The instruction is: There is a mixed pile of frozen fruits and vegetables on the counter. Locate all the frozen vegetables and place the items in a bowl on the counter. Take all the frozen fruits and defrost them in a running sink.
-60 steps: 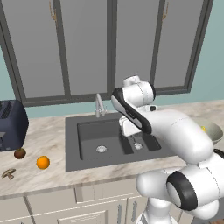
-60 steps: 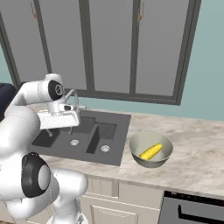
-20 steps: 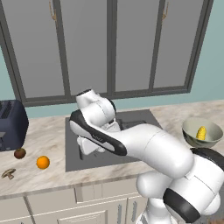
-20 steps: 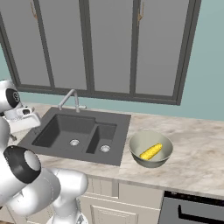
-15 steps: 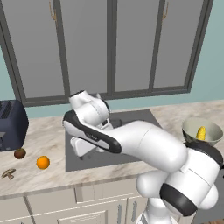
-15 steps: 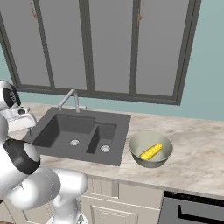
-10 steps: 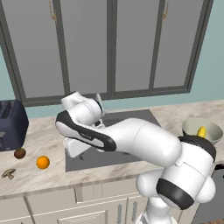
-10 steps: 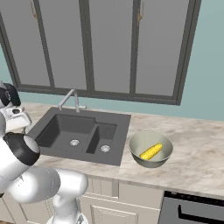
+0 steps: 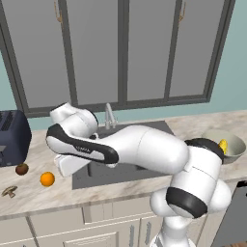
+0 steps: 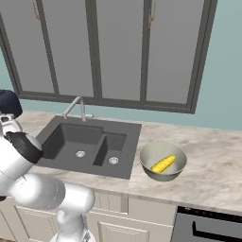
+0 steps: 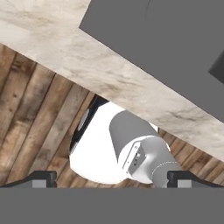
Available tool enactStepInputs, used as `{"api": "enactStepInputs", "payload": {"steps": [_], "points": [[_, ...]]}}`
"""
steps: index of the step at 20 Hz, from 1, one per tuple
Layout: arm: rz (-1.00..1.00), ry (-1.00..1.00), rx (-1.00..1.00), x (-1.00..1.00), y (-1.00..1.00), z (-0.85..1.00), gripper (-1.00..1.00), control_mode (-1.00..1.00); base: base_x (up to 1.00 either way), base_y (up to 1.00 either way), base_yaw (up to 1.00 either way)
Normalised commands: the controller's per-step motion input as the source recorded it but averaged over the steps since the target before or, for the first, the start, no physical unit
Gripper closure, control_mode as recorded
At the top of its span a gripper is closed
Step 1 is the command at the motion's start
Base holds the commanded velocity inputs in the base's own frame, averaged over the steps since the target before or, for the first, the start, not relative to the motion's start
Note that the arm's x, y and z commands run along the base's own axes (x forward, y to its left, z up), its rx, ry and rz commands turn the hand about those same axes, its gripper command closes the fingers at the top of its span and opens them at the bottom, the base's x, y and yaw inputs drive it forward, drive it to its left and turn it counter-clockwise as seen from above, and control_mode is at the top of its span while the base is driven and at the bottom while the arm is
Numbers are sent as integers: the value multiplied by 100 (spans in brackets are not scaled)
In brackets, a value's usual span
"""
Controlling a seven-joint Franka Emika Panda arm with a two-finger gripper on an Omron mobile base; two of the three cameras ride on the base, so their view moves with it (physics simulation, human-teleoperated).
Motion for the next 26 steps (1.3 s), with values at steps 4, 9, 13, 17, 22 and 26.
{"api": "enactStepInputs", "payload": {"steps": [4, 9, 13, 17, 22, 26], "points": [[4, 0, 0, -7, 46, 0, -100, -100, 0, 0, 0], [5, 0, 0, -6, 44, 0, -100, -100, 0, 0, 0], [6, 1, -1, 0, 44, 0, -100, -100, 0, 0, 0], [5, 3, -4, 0, 44, -1, -100, -100, 0, 0, 0], [6, 1, -3, 0, 46, 0, -100, -100, 0, 0, 0], [8, 0, -3, 0, 49, 0, -100, -100, 0, 0, 0]]}}
